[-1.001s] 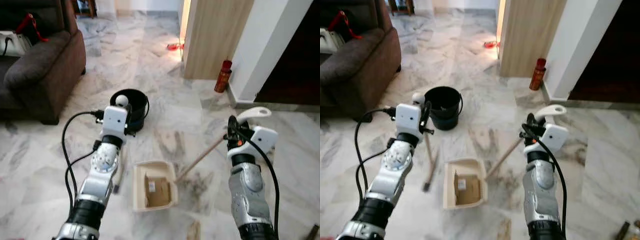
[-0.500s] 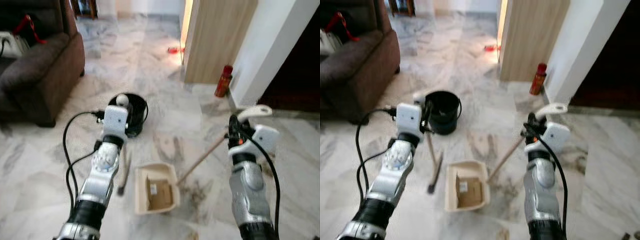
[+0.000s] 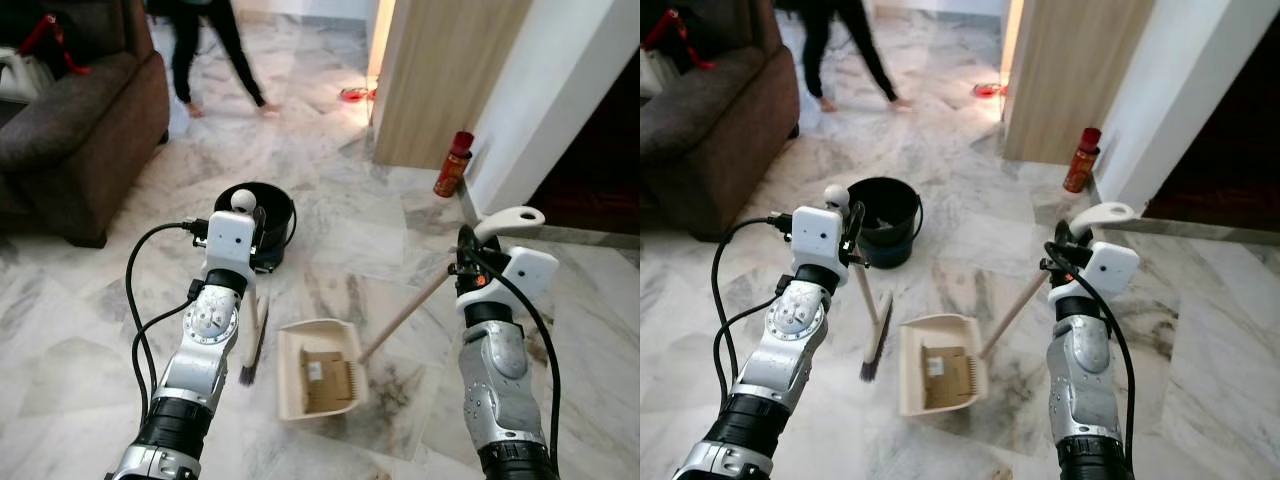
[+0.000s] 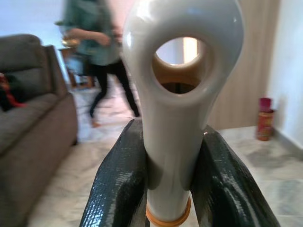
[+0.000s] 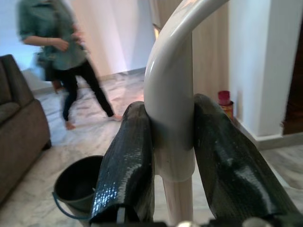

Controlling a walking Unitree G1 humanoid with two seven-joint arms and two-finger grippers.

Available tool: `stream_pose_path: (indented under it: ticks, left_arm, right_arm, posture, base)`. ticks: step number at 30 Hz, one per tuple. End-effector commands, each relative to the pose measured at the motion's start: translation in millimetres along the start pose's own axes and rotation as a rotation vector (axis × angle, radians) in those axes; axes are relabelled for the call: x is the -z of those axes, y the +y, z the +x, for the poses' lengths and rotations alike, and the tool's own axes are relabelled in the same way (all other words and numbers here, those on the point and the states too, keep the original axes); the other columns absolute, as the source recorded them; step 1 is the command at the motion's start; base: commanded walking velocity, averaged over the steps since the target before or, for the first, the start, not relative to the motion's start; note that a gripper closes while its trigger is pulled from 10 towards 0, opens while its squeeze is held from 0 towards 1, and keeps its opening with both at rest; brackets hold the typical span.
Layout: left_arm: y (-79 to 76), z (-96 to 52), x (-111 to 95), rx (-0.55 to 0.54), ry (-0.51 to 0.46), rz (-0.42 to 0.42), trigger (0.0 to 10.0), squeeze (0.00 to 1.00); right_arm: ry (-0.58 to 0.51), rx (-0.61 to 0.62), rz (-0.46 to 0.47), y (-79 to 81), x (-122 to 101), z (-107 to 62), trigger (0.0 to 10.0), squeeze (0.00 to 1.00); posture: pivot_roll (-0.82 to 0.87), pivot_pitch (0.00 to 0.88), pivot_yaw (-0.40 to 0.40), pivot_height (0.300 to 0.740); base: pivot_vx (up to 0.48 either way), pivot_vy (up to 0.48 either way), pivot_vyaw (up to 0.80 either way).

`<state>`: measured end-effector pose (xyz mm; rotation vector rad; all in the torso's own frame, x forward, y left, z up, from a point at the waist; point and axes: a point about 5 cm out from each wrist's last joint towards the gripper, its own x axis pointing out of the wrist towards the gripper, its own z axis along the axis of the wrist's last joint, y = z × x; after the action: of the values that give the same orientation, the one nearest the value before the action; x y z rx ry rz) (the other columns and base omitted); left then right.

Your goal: Sweep floor

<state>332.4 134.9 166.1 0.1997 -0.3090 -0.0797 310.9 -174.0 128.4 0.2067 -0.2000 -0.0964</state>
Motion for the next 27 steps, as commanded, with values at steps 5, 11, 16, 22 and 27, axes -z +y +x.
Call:
stream_pose_path:
  ticks: [5, 11, 16, 22, 27]
  left_arm:
    - [0.4, 3.8, -11.3, -0.008, -0.051, 0.013, 10.0, 0.00]
    - [1.5, 3.6, -11.0, -0.011, -0.050, 0.015, 10.0, 0.00]
    - [2.2, 3.8, -10.9, -0.014, -0.050, 0.017, 10.0, 0.00]
    - [2.9, 4.1, -11.0, -0.017, -0.051, 0.018, 10.0, 0.00]
    - [2.6, 4.1, -11.1, -0.017, -0.050, 0.017, 10.0, 0.00]
  right_arm:
    - [-0.058, -0.001, 0.037, 1.1, -13.3, 4.2, 10.0, 0.00]
    - [-0.057, -0.005, 0.030, 1.4, -13.0, 4.3, 10.0, 0.00]
    - [-0.057, -0.007, 0.028, 2.2, -12.9, 4.6, 10.0, 0.00]
    - [-0.056, -0.005, 0.036, 2.4, -12.6, 4.7, 10.0, 0.00]
    - [-0.058, -0.005, 0.042, 1.8, -13.2, 4.9, 10.0, 0.00]
  posture:
    - [0.10, 0.090, -0.052, 0.740]
    - [0.10, 0.091, -0.053, 0.740]
    - [0.10, 0.089, -0.052, 0.740]
    - [0.10, 0.089, -0.053, 0.740]
    - [0.10, 0.089, -0.053, 0.740]
  base:
    - [0.292, 0.000, 0.40]
    - [0.292, 0.000, 0.00]
    - [0.174, 0.000, 0.00]
    - [0.100, 0.000, 0.00]
    - [0.303, 0.000, 0.00]
